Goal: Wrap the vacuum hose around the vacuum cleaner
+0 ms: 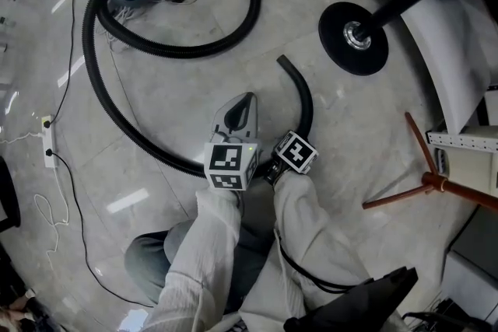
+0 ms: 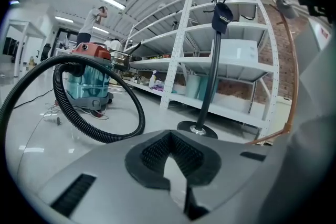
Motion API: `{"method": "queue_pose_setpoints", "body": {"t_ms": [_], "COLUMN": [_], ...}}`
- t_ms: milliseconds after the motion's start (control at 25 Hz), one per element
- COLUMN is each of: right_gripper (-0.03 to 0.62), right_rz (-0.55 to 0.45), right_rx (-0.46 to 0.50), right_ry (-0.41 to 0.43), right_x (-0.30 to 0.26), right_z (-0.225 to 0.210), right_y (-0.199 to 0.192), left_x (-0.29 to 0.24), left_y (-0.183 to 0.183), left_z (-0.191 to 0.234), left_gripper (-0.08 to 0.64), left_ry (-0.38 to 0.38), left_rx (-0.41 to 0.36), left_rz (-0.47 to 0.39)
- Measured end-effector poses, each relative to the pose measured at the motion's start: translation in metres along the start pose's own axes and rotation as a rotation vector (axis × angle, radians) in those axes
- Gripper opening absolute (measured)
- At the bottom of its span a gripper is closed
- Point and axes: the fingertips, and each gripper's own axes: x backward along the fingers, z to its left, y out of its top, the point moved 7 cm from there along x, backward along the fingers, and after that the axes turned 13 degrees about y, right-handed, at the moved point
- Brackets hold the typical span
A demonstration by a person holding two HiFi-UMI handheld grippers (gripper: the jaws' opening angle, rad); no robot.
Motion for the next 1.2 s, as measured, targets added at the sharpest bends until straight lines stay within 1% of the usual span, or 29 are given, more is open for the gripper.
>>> {"method": "queue_pose_setpoints", "body": {"t_ms": [120,200,320,360,440,520,600,720,800,880,1000,1040,1080,1200], "right_gripper": [0.235,0.235,0.235,0.235,0.235,0.235,0.235,0.235,0.235,0.235,0.235,0.235,0.235,0.235], "right_rz": [-0.015,-0.038,-0.081,-0.105,-0.164,-0.222,-0.263,-0.287,-0.284,-0.282,-0.309,-0.322,-0.333,-0.342], "right_rx": [0.041,0.081,0.127,0.157,0.235,0.305,0.343,0.375,0.389,0.365,0.274,0.260,0.264,0.323], "right_ry": [0.030,0.064,0.131,0.148,0.181,0.211,0.233,0.282,0.345,0.421,0.533,0.566,0.596,0.669], "right_x": [0.007,0.022,0.068,0.090,0.145,0.209,0.276,0.371,0.430,0.487,0.566,0.591,0.613,0.667], "right_z": [0.005,0.016,0.042,0.052,0.075,0.099,0.123,0.163,0.200,0.238,0.294,0.313,0.334,0.390], "right_y": [0.004,0.013,0.043,0.059,0.098,0.139,0.176,0.224,0.248,0.263,0.279,0.282,0.284,0.282], "left_x": [-0.001,0.002,0.018,0.027,0.048,0.075,0.103,0.149,0.180,0.211,0.257,0.273,0.287,0.325], "left_y": [0.003,0.015,0.055,0.071,0.107,0.148,0.201,0.292,0.350,0.400,0.466,0.488,0.507,0.554], "left_z": [0.006,0.011,0.018,0.018,0.017,0.011,0.003,-0.009,-0.010,-0.004,0.010,0.016,0.025,0.060], "left_gripper": [0.000,0.000,0.000,0.000,0.000,0.000,0.000,0.000,0.000,0.000,0.000,0.000,0.000,0.000], "left_ry": [0.028,0.059,0.106,0.117,0.139,0.162,0.175,0.174,0.185,0.203,0.217,0.225,0.244,0.351], "left_rx": [0.002,0.008,0.063,0.072,0.068,0.072,0.074,0.045,0.041,0.028,-0.004,-0.006,-0.004,0.031], "left_rz": [0.008,0.012,0.002,0.004,0.027,0.062,0.084,0.088,0.080,0.063,0.058,0.059,0.052,-0.014]}}
